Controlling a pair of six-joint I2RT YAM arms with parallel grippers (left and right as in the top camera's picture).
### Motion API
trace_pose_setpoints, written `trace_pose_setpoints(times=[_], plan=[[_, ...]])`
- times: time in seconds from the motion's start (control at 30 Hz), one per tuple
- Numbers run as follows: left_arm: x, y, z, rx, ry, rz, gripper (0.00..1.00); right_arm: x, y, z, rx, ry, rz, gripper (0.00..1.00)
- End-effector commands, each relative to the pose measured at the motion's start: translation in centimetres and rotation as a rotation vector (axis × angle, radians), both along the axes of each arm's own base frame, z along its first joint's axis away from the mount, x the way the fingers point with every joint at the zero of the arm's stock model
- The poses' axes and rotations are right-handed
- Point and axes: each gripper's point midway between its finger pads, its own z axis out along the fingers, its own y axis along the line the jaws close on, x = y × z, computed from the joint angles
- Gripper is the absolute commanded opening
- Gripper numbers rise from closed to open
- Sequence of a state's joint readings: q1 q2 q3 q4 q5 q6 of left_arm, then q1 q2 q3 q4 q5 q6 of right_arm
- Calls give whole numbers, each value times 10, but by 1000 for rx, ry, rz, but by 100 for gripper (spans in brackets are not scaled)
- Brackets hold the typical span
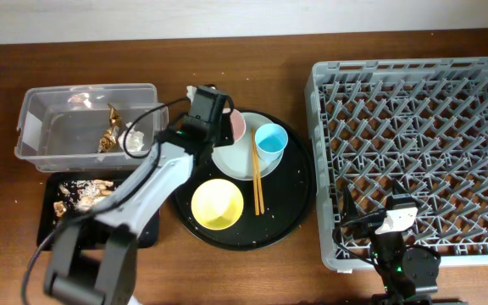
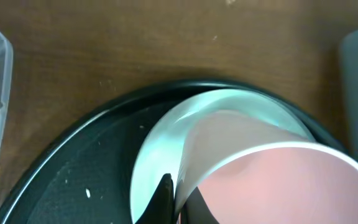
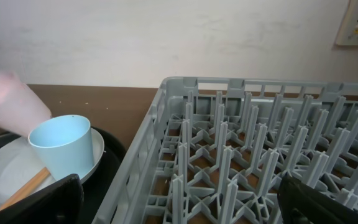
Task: Sort waste into correct bins and load items into the dishwasher rack
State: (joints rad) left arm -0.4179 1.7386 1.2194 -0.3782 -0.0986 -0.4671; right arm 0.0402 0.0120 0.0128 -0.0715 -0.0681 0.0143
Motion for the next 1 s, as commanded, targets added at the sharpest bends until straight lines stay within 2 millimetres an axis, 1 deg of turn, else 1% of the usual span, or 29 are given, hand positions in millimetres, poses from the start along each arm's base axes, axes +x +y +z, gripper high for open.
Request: trace_pose_setpoints(times=[0.0, 0.07, 0.13, 0.17, 0.27, 0.3, 0.37, 0.4, 0.5, 0.53, 0.57, 0.6, 0.67, 0.7, 0.8, 0.9, 0.93, 0.97], plan=[[-20, -11, 69, -224, -40, -119, 1, 0, 2, -2, -7, 2, 8, 98], [-38, -18, 97, -378, -19, -218, 1, 0, 2, -2, -7, 2, 7, 99], [-55, -17, 126, -541, -11, -327, 0, 0, 2, -2, -7, 2, 7, 98], [-60, -15, 137, -602, -13, -370, 0, 0, 2, -2, -7, 2, 7, 98], [-71, 4, 167, -794, -13, -467, 1, 0, 2, -2, -7, -1, 8, 98], [-74, 13, 175, -849, -17, -492, 1, 0, 2, 2, -6, -16, 8, 98], [-79, 28, 187, -926, -25, -521, 0, 0, 3, 7, -4, -36, 16, 98], [-82, 32, 192, -956, -27, -539, 0, 0, 6, 7, -3, -36, 34, 98], [-88, 37, 200, -995, -37, -578, 0, -3, 19, 3, 6, -21, 110, 98], [-88, 36, 200, -988, -45, -586, 1, -4, 24, 8, 22, -38, 139, 98], [-88, 36, 200, -986, -47, -591, 1, -6, 32, 19, 90, -67, 184, 98], [-89, 35, 200, -988, -46, -595, 1, -8, 37, 25, 158, -75, 217, 98], [-91, 32, 201, -996, -41, -610, 0, -11, 43, 35, 278, -65, 252, 99], [-92, 31, 201, -997, -39, -614, 0, -14, 46, 41, 295, -67, 275, 98], [-95, 24, 202, -998, -29, -633, 0, -29, 61, 75, 328, -89, 377, 98], [-98, 18, 202, -999, -20, -650, 0, -45, 68, 107, 324, -88, 429, 98], [-99, 14, 202, -1000, -15, -659, 1, -51, 71, 123, 324, -74, 446, 98], [-100, 12, 202, -1001, -11, -665, 0, -56, 73, 134, 325, -63, 460, 98]])
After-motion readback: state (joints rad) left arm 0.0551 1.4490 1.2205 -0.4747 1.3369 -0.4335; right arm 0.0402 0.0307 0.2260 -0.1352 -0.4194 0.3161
